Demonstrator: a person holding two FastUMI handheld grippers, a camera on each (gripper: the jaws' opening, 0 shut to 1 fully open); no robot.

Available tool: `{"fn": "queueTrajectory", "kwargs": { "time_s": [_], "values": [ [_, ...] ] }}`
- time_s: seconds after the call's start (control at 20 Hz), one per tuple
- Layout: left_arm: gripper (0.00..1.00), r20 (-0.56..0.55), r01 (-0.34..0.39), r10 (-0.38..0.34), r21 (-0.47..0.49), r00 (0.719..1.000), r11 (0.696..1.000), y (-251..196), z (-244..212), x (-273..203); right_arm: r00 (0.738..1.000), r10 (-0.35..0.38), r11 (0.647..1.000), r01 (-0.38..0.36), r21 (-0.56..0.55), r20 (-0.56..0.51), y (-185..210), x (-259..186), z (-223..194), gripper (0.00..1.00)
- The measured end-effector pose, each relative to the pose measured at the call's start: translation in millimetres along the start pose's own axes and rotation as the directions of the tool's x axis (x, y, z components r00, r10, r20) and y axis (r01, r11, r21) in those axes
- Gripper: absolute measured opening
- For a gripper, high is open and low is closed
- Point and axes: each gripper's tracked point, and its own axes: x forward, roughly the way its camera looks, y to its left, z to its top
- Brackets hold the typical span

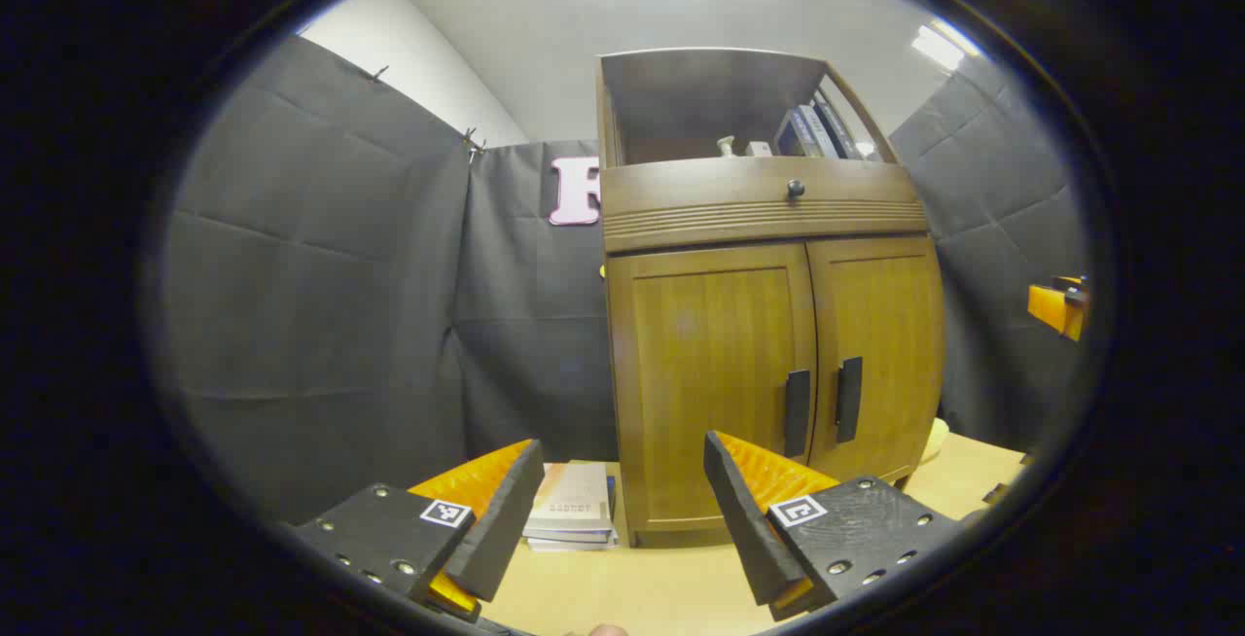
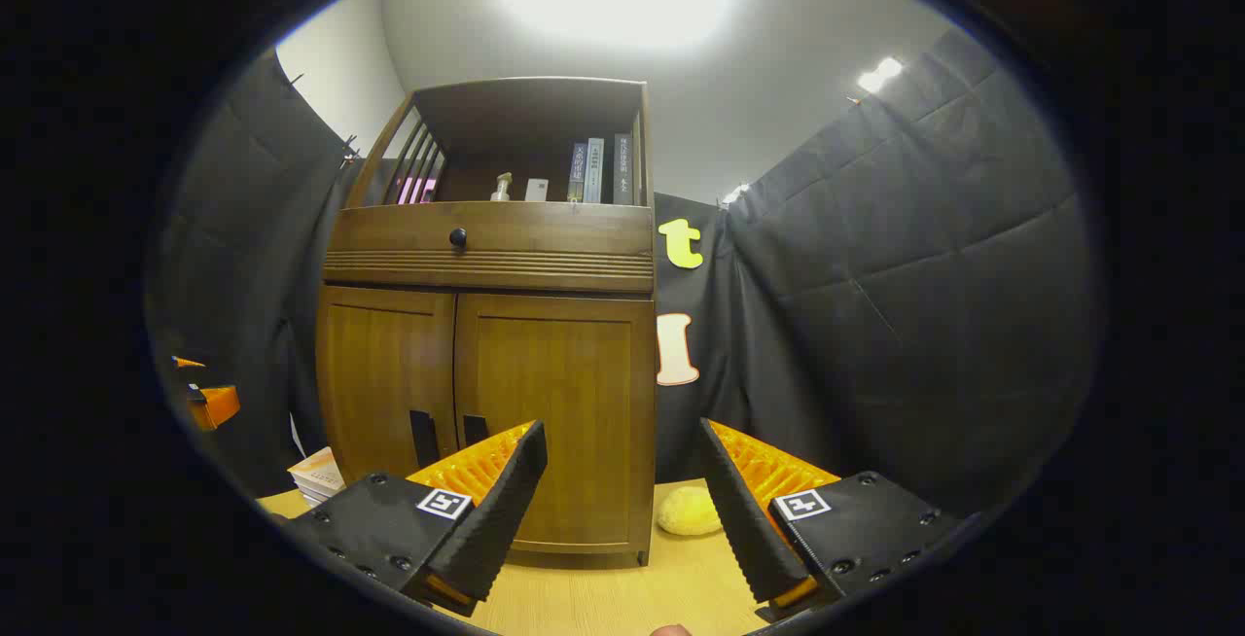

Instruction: Open the right door of the double-door shoe cabinet with the right hand, and open the left door with the left hand.

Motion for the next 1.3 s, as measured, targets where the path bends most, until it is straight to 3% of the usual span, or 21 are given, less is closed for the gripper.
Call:
{"fn": "queueTrajectory", "kwargs": {
  "time_s": [0.8, 1.3],
  "values": [
    [0.94, 0.073, 0.031, -0.035, 0.053, 0.997, 0.998, -16.1, 7.9, -23.6, 0.999, 0.039, 0.999, -0.039, -0.013, 0.007, 12.9, 5.6, -3.7, 0.97],
    [0.94, 0.069, -0.007, 0.003, 0.056, 0.998, 0.998, -16.3, 9.5, -28.8, 0.995, 0.102, 0.995, -0.102, 0.022, -0.001, 37.0, 26.7, -6.7, 0.98]
  ]
}}
